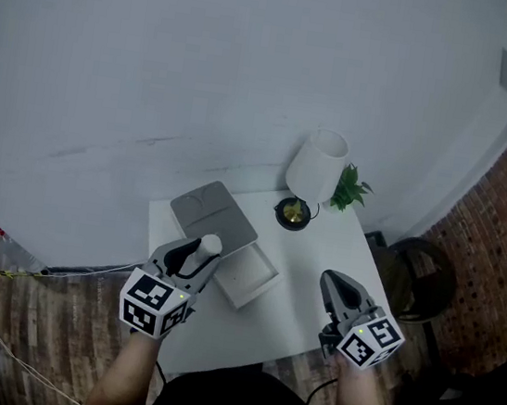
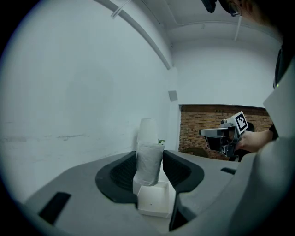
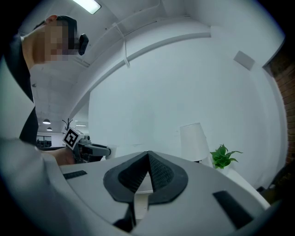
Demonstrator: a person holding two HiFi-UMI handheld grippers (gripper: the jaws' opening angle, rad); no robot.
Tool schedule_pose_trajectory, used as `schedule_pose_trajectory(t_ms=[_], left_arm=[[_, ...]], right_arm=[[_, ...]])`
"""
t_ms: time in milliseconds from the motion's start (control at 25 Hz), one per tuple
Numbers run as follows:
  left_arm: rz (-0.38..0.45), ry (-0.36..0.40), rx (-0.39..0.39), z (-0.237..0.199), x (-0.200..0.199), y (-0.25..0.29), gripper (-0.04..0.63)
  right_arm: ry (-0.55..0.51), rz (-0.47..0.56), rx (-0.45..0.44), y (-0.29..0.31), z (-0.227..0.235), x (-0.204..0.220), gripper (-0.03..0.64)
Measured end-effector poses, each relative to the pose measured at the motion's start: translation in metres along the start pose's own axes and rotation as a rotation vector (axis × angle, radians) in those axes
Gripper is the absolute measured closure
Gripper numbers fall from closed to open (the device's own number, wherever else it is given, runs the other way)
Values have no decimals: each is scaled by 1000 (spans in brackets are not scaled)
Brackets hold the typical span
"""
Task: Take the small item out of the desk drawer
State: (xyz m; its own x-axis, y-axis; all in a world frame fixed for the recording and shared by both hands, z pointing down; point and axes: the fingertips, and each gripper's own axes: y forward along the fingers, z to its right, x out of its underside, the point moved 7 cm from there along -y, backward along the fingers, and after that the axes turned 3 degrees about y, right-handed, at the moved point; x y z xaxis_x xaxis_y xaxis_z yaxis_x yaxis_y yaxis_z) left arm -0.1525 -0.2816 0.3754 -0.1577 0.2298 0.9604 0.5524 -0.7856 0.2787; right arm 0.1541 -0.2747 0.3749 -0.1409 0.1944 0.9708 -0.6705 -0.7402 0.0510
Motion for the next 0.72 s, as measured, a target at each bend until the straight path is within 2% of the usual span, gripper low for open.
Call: schedule_pose_trajectory(t_ms=[120, 320, 520, 720], left_arm=[[14, 4, -31, -8, -4, 5, 408], [36, 12, -69, -14, -7, 15, 408], [39, 12, -95, -17, -6, 14, 408], [46, -22, -115, -17, -3, 13, 408]], right_arm=[[-20, 15, 39, 6, 3, -7, 614], [-59, 82, 176, 14, 11, -15, 614], [-55, 90, 182, 16, 12, -9, 614], [-71, 93, 181, 18, 9, -10, 614]])
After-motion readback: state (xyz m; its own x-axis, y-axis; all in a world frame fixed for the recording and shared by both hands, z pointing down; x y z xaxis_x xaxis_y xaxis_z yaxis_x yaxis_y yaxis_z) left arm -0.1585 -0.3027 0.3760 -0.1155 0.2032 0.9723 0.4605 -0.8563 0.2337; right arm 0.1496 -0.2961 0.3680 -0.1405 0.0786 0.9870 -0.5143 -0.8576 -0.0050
